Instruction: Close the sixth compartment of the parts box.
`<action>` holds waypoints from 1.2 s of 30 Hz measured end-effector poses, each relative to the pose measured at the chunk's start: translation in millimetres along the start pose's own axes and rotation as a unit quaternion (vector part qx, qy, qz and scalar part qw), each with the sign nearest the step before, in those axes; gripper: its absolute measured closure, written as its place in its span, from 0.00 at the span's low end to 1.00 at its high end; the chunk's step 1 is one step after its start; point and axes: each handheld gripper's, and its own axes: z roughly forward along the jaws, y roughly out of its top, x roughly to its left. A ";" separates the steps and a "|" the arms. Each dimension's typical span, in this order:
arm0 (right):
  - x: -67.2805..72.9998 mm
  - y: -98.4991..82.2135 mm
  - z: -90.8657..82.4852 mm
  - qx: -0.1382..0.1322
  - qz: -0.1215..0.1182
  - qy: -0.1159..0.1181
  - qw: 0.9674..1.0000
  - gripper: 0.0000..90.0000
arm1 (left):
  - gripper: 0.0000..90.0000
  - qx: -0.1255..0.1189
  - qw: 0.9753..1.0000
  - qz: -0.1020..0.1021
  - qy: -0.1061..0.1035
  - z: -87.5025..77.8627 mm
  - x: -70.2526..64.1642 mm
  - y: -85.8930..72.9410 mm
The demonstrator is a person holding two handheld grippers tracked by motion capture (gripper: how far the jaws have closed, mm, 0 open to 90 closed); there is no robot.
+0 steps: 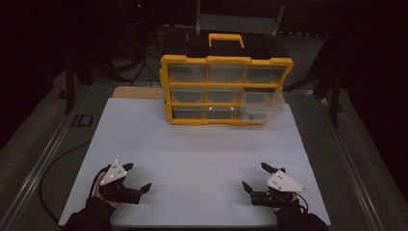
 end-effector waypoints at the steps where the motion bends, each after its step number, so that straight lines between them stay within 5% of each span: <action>1: -0.3 0.5 -0.4 -0.003 -0.004 0.000 1.000 0.11 | 0.00 -0.001 1.000 0.000 -0.002 -0.4 0.1 0.2; 36: -3.2 50.4 -6.7 -0.017 -0.021 0.005 1.000 0.11 | 0.00 -0.002 1.000 -0.003 -0.004 0.7 0.0 0.1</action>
